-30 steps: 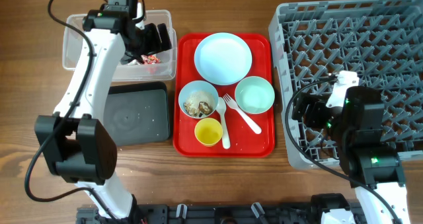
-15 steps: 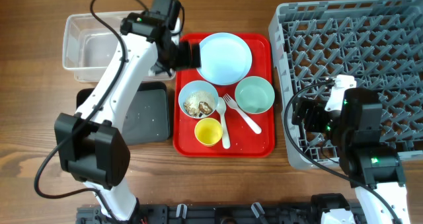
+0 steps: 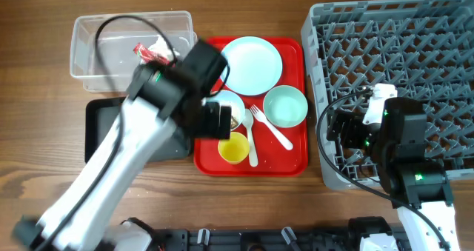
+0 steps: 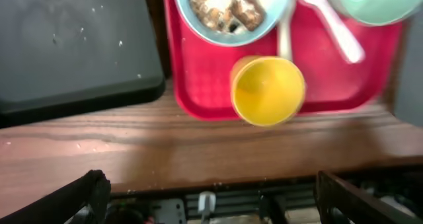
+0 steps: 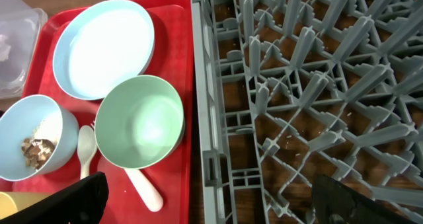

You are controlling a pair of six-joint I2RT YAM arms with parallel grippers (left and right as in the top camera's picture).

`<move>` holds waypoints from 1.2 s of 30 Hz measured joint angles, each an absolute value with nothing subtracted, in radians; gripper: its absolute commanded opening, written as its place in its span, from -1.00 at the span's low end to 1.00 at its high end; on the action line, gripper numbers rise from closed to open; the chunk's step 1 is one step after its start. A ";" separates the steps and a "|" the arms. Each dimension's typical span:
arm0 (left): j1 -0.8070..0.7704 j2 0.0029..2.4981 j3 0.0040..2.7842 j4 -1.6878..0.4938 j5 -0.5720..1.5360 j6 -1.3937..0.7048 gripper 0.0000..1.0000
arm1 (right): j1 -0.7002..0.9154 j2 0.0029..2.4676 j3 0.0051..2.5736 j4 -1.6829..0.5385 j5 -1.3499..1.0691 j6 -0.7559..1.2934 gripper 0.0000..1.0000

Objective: Sort waste into correct bins and load items into the dishwasher rack
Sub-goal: 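Grasp the yellow cup with the left gripper and lift it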

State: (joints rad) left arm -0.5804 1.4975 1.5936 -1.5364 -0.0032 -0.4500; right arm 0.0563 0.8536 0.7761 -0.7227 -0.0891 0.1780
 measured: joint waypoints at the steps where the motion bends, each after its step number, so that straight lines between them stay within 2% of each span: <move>1: -0.588 1.448 1.556 -1.505 -0.003 -0.459 1.00 | 0.056 0.854 0.776 -0.723 -0.089 0.178 1.00; 7: -0.588 1.343 1.287 -1.231 0.022 -0.452 1.00 | 0.056 0.854 0.776 -0.728 -0.089 0.178 1.00; 11: -0.584 1.354 1.117 -0.980 0.142 -0.377 0.99 | 0.056 0.854 0.777 -0.733 -0.089 0.178 0.99; 13: -0.572 1.368 1.068 -0.940 0.176 -0.367 0.81 | 0.056 0.854 0.777 -0.739 -0.089 0.178 0.99; 14: -0.561 1.380 1.047 -0.924 0.189 -0.366 0.66 | 0.056 0.854 0.777 -0.741 -0.089 0.178 0.99; 16: -0.527 1.427 1.007 -0.883 0.213 -0.364 0.57 | 0.056 0.854 0.777 -0.741 -0.089 0.178 1.00; 17: -0.516 1.445 1.000 -0.869 0.220 -0.361 0.42 | 0.056 0.854 0.777 -0.742 -0.089 0.178 1.00; 19: -0.502 1.497 0.994 -0.837 0.231 -0.361 -0.23 | 0.056 0.854 0.777 -0.742 -0.089 0.178 0.99; 20: -0.501 1.512 0.994 -0.830 0.234 -0.361 -0.36 | 0.056 0.854 0.777 -0.742 -0.089 0.178 1.00; 21: -0.501 1.531 0.994 -0.824 0.238 -0.367 -0.68 | 0.056 0.854 0.777 -0.744 -0.089 0.178 0.99; 23: -0.502 1.583 0.993 -0.818 0.244 -0.378 -0.92 | 0.056 0.854 0.777 -0.752 -0.089 0.178 0.99; 31: -0.494 1.597 0.994 -0.847 0.303 -0.394 -0.92 | 0.056 0.854 0.777 -0.772 -0.089 0.178 0.99; 36: -0.376 1.550 1.042 -0.871 0.517 -0.347 -0.92 | 0.056 0.854 0.777 -0.739 -0.096 0.179 0.99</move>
